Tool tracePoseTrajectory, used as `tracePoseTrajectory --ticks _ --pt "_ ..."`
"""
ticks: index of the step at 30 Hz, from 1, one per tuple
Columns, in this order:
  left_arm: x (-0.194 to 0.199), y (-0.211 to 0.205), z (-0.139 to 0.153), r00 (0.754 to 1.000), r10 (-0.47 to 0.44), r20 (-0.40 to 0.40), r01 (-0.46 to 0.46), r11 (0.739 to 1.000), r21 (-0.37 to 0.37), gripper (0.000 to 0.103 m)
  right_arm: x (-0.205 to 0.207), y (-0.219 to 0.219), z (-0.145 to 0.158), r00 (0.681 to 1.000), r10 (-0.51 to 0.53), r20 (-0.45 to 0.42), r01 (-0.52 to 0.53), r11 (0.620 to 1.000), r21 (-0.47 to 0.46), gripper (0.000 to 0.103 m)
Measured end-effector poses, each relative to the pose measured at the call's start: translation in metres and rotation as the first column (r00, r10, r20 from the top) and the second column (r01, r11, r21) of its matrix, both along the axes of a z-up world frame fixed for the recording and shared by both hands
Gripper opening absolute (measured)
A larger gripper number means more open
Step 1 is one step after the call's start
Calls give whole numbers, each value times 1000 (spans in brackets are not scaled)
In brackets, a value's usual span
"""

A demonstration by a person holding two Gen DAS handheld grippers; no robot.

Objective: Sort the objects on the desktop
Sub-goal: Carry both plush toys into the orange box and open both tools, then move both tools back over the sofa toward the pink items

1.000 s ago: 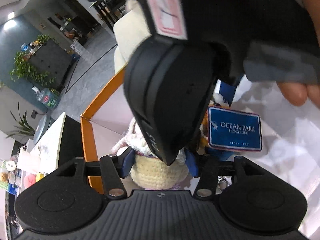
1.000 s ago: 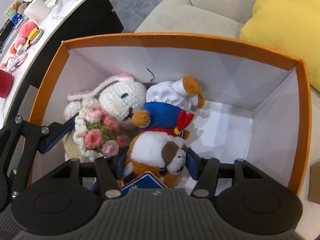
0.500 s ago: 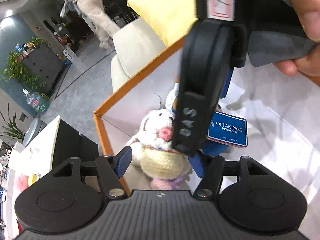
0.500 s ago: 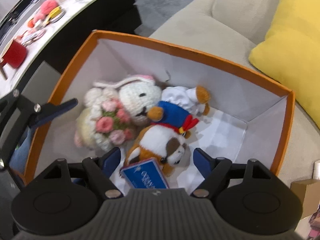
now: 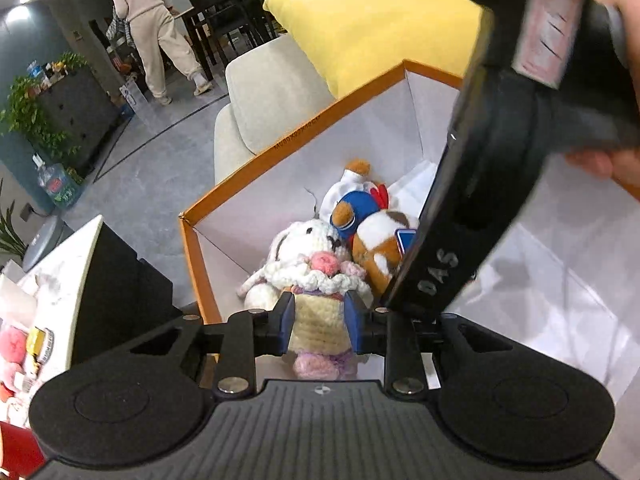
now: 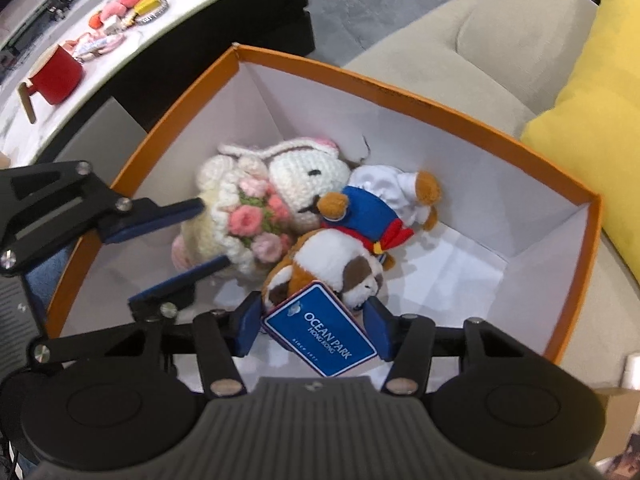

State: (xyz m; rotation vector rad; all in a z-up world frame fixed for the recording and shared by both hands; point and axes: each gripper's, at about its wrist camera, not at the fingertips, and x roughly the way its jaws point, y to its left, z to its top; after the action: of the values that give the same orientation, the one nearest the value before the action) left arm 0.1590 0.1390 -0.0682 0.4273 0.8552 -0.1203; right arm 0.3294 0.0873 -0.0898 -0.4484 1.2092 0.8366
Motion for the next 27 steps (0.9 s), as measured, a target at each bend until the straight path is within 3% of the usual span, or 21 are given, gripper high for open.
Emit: tracePoseTrajectory --ticks 9,11,15,22,27 --pt "-23 -18 8 1000 10 22 -10 1000 1 32 -1 -11 2 1000 -15 9 15 998 56 60" --pt "-25 -15 13 999 18 29 -18 1000 2 33 -8 -15 10 999 -26 37 23 997 71 67" --pt "-34 -15 30 997 42 58 -42 999 -6 38 -25 -30 31 994 -48 99 35 990 133 69" --pt "-57 -29 73 992 34 123 -25 997 -70 38 -49 -89 76 962 -192 193 136 954 268 69" --pt "-67 -61 97 990 -16 143 33 992 -121 38 -60 -140 91 931 -269 247 204 944 259 69"
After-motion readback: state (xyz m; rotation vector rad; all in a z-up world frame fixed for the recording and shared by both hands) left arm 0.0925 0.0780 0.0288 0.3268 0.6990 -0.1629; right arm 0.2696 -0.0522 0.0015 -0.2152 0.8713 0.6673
